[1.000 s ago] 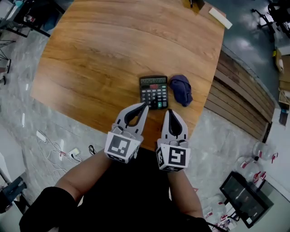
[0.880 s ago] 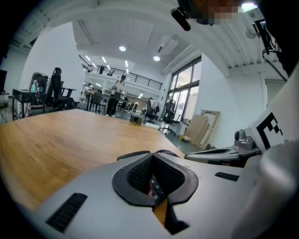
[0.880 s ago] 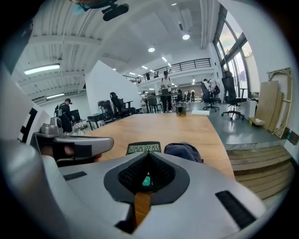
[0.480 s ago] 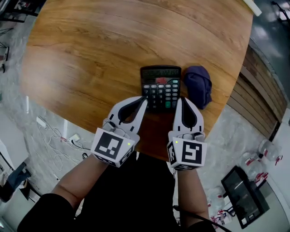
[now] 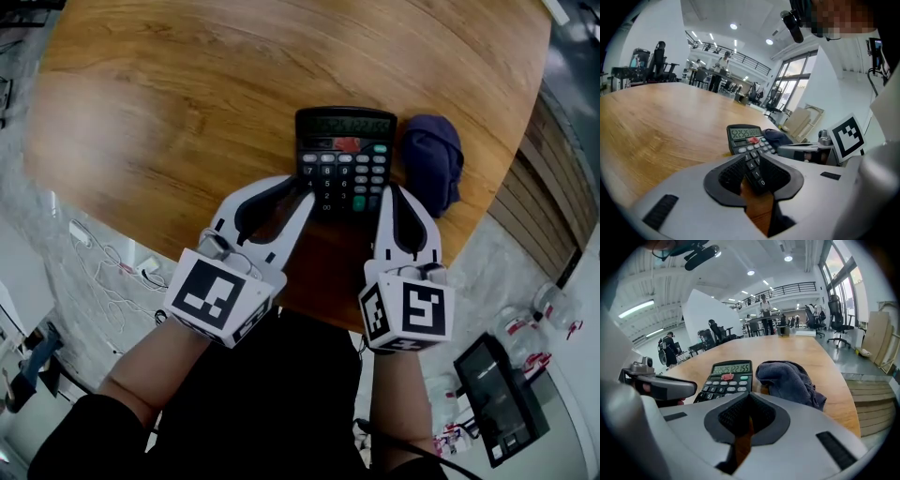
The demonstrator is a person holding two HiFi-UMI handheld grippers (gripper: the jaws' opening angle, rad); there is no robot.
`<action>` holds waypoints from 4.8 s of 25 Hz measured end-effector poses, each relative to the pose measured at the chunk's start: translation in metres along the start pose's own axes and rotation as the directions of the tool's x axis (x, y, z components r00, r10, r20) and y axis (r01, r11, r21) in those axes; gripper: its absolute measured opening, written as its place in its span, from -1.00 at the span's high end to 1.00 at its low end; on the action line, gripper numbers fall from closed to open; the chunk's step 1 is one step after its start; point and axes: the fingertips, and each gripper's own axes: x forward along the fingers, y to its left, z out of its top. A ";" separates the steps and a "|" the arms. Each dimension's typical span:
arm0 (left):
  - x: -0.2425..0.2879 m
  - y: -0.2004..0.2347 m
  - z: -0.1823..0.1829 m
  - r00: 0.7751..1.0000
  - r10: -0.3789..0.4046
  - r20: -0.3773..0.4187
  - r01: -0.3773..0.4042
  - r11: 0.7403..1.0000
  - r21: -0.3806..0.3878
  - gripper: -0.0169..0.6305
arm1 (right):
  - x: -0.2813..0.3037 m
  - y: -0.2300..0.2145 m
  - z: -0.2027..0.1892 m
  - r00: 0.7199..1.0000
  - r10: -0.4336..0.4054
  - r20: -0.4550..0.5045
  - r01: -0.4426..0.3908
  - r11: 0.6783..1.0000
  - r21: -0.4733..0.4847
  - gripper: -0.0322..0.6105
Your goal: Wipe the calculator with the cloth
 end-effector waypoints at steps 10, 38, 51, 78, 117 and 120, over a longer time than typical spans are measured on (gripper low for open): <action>-0.005 -0.004 0.007 0.991 -0.131 0.039 0.136 0.972 -0.190 0.28 | -0.001 -0.001 -0.002 1.000 -0.025 -0.014 0.025 1.000 0.000 0.85; 0.009 -0.012 0.004 0.961 -0.256 0.103 0.269 0.786 -0.556 0.73 | -0.029 -0.029 0.048 0.993 -0.065 0.094 0.072 0.995 -0.070 0.56; 0.006 -0.009 0.008 0.948 -0.269 0.172 0.317 0.732 -0.603 0.73 | 0.014 -0.064 0.016 0.986 -0.153 -0.059 0.138 0.969 -0.203 0.45; -0.005 -0.036 0.030 0.895 -0.407 0.180 0.437 0.723 -0.536 0.73 | -0.039 0.012 0.090 0.977 -0.016 0.213 0.024 0.999 -0.035 0.63; -0.011 -0.030 0.042 0.896 -0.355 0.266 0.444 0.737 -0.510 0.73 | -0.089 -0.036 -0.001 0.982 -0.161 0.096 0.151 0.984 0.097 0.63; -0.010 -0.032 0.042 0.892 -0.368 0.263 0.452 0.730 -0.512 0.73 | -0.087 -0.034 0.015 0.979 -0.160 0.128 0.149 0.985 0.091 0.63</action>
